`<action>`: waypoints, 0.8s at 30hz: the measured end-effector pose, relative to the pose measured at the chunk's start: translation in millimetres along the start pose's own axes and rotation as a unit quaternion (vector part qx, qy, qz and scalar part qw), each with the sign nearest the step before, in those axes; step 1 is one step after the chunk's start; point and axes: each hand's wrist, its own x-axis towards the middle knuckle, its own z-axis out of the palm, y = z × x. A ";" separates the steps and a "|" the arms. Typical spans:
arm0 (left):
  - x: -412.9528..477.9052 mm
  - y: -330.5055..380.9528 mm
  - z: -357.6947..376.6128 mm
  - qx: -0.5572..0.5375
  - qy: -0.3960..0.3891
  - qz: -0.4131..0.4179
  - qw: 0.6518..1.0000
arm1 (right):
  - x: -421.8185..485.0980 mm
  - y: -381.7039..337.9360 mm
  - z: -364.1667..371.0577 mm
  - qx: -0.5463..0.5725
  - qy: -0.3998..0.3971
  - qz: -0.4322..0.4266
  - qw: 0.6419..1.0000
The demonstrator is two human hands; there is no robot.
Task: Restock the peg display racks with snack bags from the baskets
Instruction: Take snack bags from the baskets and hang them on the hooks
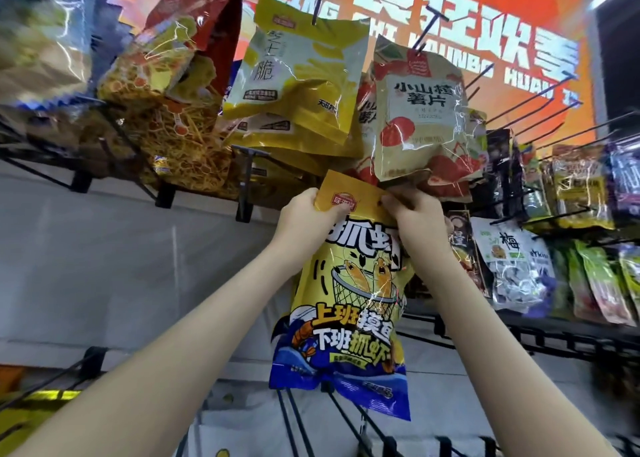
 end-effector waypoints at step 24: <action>-0.9 -99.6 12.6 0.545 -0.014 0.202 0.814 | -43.4 65.6 57.2 -0.317 -0.179 -0.025 0.931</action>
